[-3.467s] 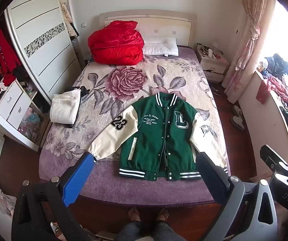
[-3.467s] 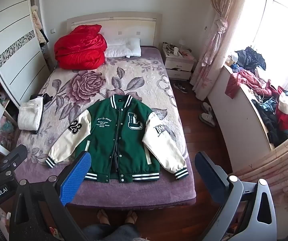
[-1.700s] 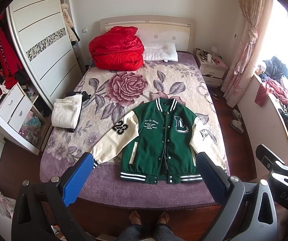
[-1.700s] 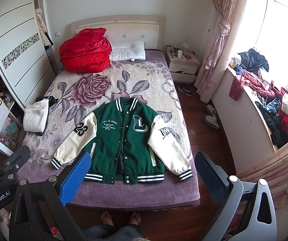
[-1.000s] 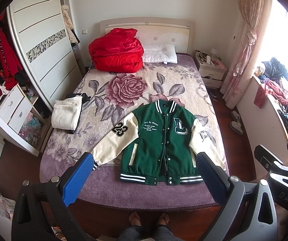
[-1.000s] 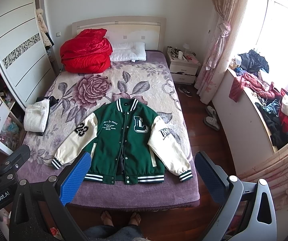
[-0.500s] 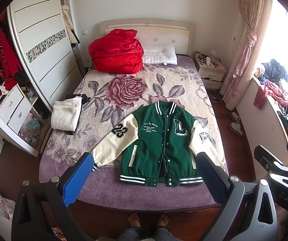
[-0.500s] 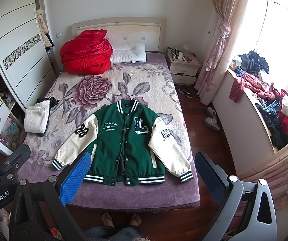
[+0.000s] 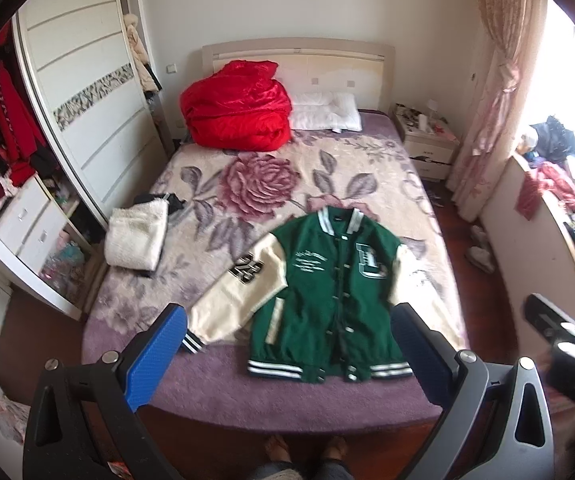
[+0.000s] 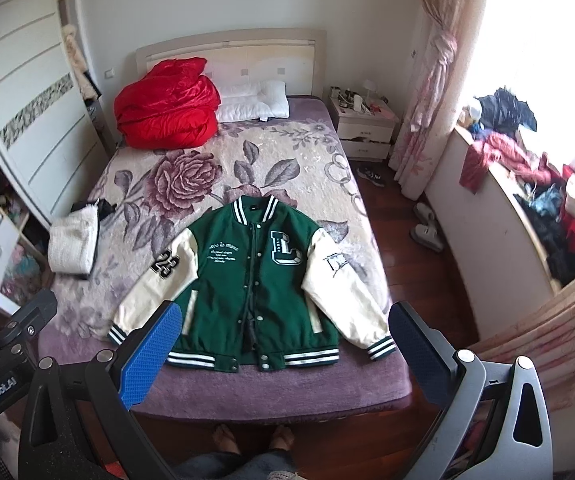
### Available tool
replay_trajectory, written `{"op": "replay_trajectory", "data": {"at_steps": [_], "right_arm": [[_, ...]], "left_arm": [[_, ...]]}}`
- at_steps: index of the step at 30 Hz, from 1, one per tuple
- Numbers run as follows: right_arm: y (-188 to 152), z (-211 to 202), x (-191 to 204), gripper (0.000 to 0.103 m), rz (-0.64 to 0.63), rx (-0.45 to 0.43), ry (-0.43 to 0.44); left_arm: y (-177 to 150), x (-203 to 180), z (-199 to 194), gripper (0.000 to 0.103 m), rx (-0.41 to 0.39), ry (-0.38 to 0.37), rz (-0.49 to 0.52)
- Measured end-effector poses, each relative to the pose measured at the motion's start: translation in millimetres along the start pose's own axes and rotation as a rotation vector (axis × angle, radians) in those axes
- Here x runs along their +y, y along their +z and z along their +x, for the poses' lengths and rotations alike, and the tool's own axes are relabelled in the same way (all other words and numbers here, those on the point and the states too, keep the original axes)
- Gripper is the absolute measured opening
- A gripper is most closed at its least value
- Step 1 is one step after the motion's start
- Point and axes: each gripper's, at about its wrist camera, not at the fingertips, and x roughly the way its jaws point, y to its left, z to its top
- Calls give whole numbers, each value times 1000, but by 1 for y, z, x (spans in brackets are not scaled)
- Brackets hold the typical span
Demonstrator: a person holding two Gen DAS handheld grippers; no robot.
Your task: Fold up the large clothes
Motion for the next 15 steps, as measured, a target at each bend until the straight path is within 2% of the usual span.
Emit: {"op": "replay_trajectory", "data": {"at_steps": [3, 5, 9, 10, 12, 15], "right_arm": [[-5, 45, -11, 103, 49, 32, 24], [-10, 86, -25, 103, 120, 105, 27], [-34, 159, -68, 101, 284, 192, 4], [-43, 181, -81, 98, 322, 213, -16], [-66, 222, -109, 80, 388, 243, -71], [-110, 285, -163, 74, 533, 308, -123]], "left_arm": [[-1, 11, 40, 103, -35, 55, 28], [-5, 16, 68, 103, -52, 93, 52], [-23, 20, 147, 103, 14, 94, 85], [-29, 20, 172, 103, 43, 85, 86], [-45, 18, 213, 103, 87, 99, 96], [-68, 8, 264, 103, 157, 130, 116]]}}
